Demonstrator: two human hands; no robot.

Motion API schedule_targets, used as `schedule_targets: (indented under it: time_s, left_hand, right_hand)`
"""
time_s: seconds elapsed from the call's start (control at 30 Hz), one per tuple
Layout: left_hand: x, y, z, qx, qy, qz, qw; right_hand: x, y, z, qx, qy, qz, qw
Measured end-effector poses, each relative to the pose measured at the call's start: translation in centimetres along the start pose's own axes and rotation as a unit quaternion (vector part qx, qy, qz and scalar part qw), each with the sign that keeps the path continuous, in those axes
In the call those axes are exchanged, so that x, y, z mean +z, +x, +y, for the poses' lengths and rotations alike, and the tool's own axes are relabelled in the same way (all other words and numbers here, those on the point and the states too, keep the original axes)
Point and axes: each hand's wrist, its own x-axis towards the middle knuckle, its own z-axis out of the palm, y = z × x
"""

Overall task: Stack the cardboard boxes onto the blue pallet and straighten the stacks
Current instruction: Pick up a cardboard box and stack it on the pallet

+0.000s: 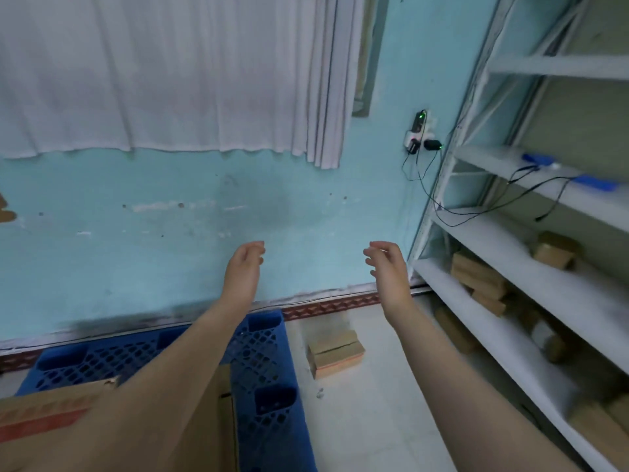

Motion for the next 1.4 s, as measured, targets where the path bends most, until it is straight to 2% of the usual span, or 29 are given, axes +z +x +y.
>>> schedule_targets:
  time_s: [0.17,0.33,0.53,0.8,1.07,1.2,1.4]
  left_hand:
    - [11.9,0.1,0.9,-0.006,-0.018,-0.013,1.0]
    - [20.4,1.5,0.1,-0.02,-0.022,-0.035,0.999]
    - [26.2,7.4,-3.1,-0.031,-0.007,-0.021,0.999]
    - [33.9,20.6,-10.2,-0.087,-0.028,0.009,0.996]
    - [38.0,31.1,-23.5,-0.162,0.004,0.025,0.986]
    - [38.7,34.4,-33.0,-0.21,0.042,0.052,0.975]
    - [39.7,38.1,-50.1,-0.262,0.1,0.05,0.959]
  right_hand:
    - [-9.6,5.2,-0.1,-0.001,-0.024,-0.009,1.0]
    - [-14.9,10.4,2.2,0.022,-0.026,-0.01,0.999]
    - [-16.7,18.5,6.5,0.037,-0.027,-0.03,0.999]
    - [-15.2,33.9,14.2,0.073,-0.031,-0.048,0.996]
    - [-11.2,47.0,26.8,0.142,-0.009,-0.077,0.987]
    - [-9.5,51.2,36.1,0.177,-0.03,-0.087,0.98]
    - [-7.5,55.9,53.1,0.231,-0.068,-0.064,0.969]
